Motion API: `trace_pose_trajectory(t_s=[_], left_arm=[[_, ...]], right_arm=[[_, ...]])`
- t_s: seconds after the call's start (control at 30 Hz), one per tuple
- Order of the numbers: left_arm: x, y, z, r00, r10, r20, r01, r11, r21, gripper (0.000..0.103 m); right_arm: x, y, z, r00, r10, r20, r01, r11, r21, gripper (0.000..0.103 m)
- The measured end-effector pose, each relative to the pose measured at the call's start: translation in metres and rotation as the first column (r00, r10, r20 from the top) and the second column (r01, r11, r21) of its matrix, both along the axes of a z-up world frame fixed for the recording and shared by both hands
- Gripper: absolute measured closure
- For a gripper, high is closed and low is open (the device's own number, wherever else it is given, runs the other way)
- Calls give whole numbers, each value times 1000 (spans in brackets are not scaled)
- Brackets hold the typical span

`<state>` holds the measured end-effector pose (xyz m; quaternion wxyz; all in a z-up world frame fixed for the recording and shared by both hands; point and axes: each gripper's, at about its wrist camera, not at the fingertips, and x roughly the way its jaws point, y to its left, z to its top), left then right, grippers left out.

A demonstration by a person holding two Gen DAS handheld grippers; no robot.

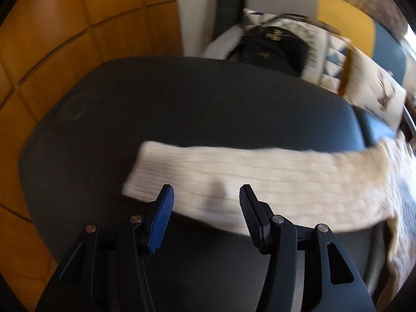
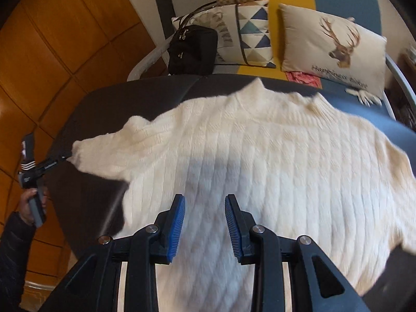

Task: Fold clothes

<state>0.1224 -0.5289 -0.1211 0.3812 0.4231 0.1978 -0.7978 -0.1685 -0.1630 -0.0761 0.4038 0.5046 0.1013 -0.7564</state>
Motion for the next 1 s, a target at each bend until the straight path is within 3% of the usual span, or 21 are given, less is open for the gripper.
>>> trace_pose_trajectory(t_s=[0.1, 0.27, 0.43, 0.8, 0.83, 0.9, 0.93, 1.0], left_arm=[[34, -34, 0, 998, 41, -49, -38, 998, 55, 47], [63, -65, -15, 994, 108, -11, -107, 991, 77, 47], [49, -78, -31, 996, 68, 54, -72, 995, 72, 47], [29, -85, -49, 998, -11, 59, 5, 993, 116, 46], [29, -83, -49, 998, -14, 60, 7, 994, 112, 48], [27, -75, -49, 998, -36, 49, 31, 994, 106, 78], [24, -70, -48, 997, -50, 52, 45, 994, 97, 87], [17, -58, -45, 994, -66, 91, 62, 997, 41, 94]], right_arm=[[-1, -14, 0, 1000, 30, 5, -30, 999, -14, 71], [0, -43, -9, 995, 102, 3, -102, 995, -22, 71], [-6, -71, -21, 993, 115, 14, -115, 993, 9, 71], [-7, -84, -23, 990, 139, -3, -139, 989, 57, 71], [-9, -84, -24, 991, 131, -4, -130, 989, 63, 71], [-13, -84, -26, 994, 112, -6, -111, 991, 76, 71], [-15, -84, -27, 995, 102, -7, -101, 991, 83, 71], [-20, -83, -30, 997, 83, -9, -81, 992, 96, 71]])
